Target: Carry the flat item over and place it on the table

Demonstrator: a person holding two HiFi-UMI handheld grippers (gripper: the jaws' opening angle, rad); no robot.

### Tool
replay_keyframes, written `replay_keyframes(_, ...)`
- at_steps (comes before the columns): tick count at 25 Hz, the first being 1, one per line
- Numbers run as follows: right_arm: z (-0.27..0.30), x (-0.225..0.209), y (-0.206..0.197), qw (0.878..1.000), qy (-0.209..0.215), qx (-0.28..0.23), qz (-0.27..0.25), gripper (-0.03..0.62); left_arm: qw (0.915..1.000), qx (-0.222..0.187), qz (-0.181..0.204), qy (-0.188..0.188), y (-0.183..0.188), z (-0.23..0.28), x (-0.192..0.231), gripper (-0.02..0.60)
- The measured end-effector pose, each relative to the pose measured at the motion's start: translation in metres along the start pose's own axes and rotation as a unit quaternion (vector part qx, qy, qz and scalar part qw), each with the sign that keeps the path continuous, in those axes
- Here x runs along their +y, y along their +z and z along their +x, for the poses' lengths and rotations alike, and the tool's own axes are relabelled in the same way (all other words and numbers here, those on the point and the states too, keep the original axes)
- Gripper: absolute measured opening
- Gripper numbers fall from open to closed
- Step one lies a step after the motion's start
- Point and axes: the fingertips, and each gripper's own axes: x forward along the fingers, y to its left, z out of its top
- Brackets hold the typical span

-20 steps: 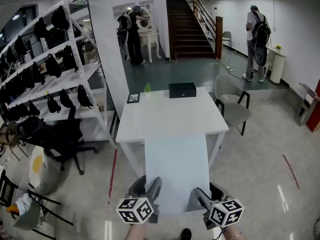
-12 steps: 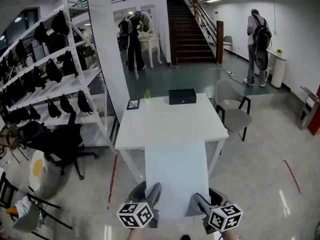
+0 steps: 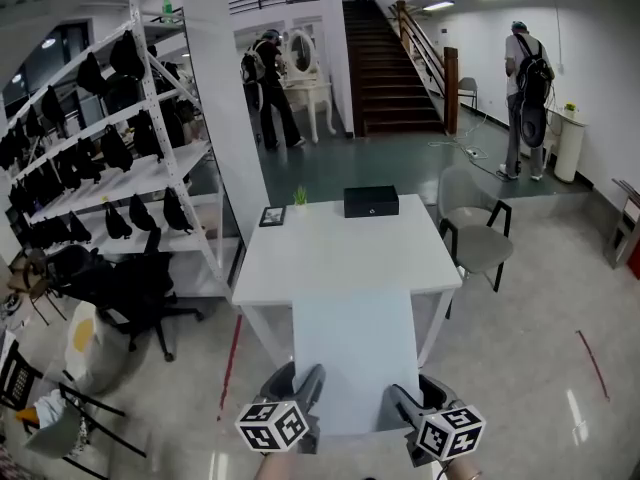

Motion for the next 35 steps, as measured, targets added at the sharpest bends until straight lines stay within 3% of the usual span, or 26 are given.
replay_keyframes(13,0.037,-0.027,0.014,1.0,0.01,0.008,0.003,0.249,0.9998,0.005,-0.007,0.018,0.005,0.041,0.012,0.265)
replay_keyframes(35,0.28,-0.085,0.109,1.0,-0.028,-0.001,0.009,0.249,0.9998,0.014,0.004,-0.016,0.111,0.266,0.144,0.262)
